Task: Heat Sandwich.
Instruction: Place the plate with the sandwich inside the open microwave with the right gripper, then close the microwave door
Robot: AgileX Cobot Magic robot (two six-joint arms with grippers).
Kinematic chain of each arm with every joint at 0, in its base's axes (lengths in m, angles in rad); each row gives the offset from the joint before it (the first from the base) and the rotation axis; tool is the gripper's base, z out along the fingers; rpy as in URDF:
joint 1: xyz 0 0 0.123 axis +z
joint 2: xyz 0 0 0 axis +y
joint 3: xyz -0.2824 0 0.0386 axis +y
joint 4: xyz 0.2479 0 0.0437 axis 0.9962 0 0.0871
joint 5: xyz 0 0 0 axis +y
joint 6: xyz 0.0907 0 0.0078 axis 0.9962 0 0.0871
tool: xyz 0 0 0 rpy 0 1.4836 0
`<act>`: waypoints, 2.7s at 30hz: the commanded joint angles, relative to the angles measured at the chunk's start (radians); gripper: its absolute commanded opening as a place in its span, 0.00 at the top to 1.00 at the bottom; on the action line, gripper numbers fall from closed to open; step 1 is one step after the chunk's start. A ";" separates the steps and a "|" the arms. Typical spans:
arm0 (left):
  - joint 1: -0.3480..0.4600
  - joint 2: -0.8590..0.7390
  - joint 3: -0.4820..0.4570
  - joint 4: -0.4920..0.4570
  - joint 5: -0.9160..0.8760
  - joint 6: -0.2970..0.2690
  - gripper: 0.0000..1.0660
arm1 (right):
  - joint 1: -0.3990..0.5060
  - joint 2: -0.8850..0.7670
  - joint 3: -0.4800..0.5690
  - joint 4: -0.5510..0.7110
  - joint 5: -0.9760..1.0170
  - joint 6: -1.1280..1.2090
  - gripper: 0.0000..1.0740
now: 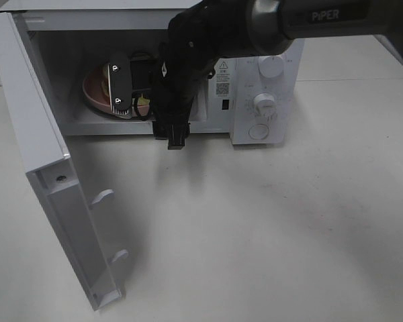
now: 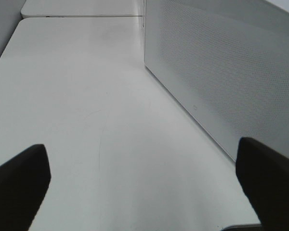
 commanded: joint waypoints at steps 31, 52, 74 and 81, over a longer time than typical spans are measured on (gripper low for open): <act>-0.008 -0.026 0.004 -0.003 -0.008 -0.003 0.05 | -0.002 -0.467 0.583 0.002 -0.136 0.095 0.29; -0.008 -0.026 0.004 -0.003 -0.008 -0.003 0.05 | -0.002 -0.836 0.830 0.007 0.025 0.543 0.29; -0.008 -0.026 0.004 -0.003 -0.008 -0.003 0.05 | -0.002 -1.286 0.862 0.010 0.503 0.849 0.29; -0.008 -0.026 0.004 -0.003 -0.008 -0.003 0.05 | -0.002 -1.410 0.862 0.010 0.667 0.877 0.29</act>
